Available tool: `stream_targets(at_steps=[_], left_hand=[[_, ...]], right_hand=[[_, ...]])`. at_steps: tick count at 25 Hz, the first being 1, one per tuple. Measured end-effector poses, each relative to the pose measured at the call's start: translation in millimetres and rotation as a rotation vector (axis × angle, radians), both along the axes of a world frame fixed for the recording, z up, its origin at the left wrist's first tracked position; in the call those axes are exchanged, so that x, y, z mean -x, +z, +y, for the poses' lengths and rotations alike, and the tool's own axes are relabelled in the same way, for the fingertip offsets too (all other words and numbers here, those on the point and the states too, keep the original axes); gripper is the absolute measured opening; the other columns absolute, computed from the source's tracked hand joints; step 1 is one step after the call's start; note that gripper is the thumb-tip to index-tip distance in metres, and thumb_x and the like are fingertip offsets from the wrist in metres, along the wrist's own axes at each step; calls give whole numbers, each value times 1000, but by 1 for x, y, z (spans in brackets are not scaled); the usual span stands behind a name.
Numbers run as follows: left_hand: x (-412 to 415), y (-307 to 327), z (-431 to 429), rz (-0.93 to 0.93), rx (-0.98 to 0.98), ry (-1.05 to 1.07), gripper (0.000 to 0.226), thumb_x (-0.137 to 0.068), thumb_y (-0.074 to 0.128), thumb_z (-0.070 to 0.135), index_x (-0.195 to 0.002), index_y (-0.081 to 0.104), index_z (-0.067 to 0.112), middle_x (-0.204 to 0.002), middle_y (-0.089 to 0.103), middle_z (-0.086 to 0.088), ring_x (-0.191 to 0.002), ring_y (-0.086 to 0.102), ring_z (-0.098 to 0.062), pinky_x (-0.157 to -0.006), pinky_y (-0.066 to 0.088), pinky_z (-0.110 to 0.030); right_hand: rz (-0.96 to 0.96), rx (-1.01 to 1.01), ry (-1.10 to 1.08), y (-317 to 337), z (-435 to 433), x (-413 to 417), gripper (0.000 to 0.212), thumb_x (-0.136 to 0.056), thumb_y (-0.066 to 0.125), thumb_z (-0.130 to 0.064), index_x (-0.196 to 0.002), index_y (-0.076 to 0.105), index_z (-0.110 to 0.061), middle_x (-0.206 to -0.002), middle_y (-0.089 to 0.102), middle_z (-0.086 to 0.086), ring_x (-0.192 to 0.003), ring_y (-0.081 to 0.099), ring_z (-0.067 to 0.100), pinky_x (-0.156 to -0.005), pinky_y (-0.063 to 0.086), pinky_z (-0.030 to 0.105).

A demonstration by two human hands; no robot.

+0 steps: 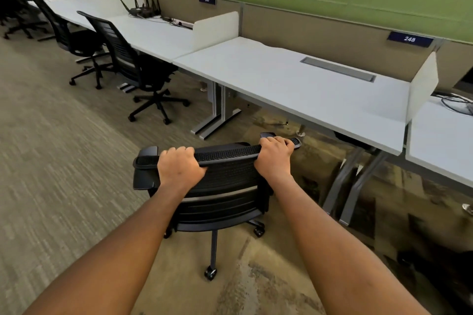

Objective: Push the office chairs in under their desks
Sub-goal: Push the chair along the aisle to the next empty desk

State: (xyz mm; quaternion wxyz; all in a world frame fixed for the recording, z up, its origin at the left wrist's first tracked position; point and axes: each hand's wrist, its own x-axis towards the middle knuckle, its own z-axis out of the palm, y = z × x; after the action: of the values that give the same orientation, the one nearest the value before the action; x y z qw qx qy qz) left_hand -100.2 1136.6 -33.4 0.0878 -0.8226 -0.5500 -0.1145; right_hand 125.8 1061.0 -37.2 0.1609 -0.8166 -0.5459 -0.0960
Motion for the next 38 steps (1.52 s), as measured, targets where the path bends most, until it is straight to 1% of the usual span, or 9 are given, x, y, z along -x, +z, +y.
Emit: stream_targets(at_steps=[5, 9, 15, 17, 21, 27, 31, 35, 38], left_hand=[[-64, -1, 34, -11, 14, -2, 42, -69, 58, 62, -78, 66, 22, -75, 66, 0, -78, 61, -25, -71, 44, -36], [-102, 1, 60, -35, 18, -25, 45, -74, 58, 62, -85, 67, 20, -83, 69, -2, -83, 62, -27, -75, 45, -38], [-133, 11, 89, -17, 100, -140, 90, -57, 43, 95, -104, 63, 20, -99, 66, -1, -101, 58, -25, -89, 42, -41], [-136, 9, 97, -142, 73, -291, 88, -66, 39, 90, -113, 62, 19, -109, 64, -2, -110, 54, -25, -101, 35, -44], [-150, 8, 111, -260, 72, -402, 58, -84, 51, 65, -114, 66, 17, -111, 67, -2, -111, 54, -23, -101, 38, -42], [-171, 6, 127, -269, 138, -329, 53, -87, 54, 57, -124, 63, 20, -117, 65, -1, -115, 52, -24, -99, 37, -43], [-183, -2, 128, -284, 130, -192, 52, -92, 49, 53, -134, 55, 22, -134, 57, -5, -129, 43, -27, -112, 22, -47], [-190, 0, 126, -237, 215, -103, 56, -95, 43, 52, -142, 45, 23, -148, 43, -11, -142, 27, -34, -118, 8, -49], [-188, 0, 115, -228, 242, -70, 63, -97, 39, 52, -149, 30, 17, -156, 28, -17, -147, 13, -37, -120, 3, -49]], right_hand=[[65, 260, 91, 19, 31, -74, 39, -74, 62, -18, -111, 51, -18, -117, 54, 3, -120, 40, 29, -101, 23, 48], [88, 306, 194, 24, 49, -119, 49, -73, 64, -16, -119, 48, -17, -123, 50, 3, -123, 36, 27, -106, 18, 49], [91, 328, 206, 27, 76, -158, 51, -74, 65, -18, -122, 47, -19, -126, 50, 3, -124, 36, 27, -108, 17, 52], [89, 315, 184, 28, 86, -169, 45, -77, 62, -14, -120, 48, -19, -125, 50, 3, -124, 37, 28, -107, 18, 52], [91, 314, 144, 26, 102, -186, 39, -82, 51, -3, -119, 47, -16, -125, 49, 7, -123, 38, 30, -106, 17, 52], [80, 297, 132, 26, 118, -203, 36, -85, 49, -4, -119, 46, -15, -126, 48, 9, -122, 38, 30, -107, 19, 55], [85, 281, 155, 25, 126, -206, 36, -83, 51, -3, -117, 45, -14, -125, 47, 10, -121, 37, 31, -107, 19, 58], [85, 309, 185, 23, 127, -206, 57, -80, 63, -13, -130, 37, -15, -136, 39, 11, -128, 31, 32, -109, 16, 59], [58, 318, 185, 20, 119, -201, 84, -79, 67, -21, -146, 17, -13, -149, 23, 14, -138, 17, 35, -114, 10, 56]])
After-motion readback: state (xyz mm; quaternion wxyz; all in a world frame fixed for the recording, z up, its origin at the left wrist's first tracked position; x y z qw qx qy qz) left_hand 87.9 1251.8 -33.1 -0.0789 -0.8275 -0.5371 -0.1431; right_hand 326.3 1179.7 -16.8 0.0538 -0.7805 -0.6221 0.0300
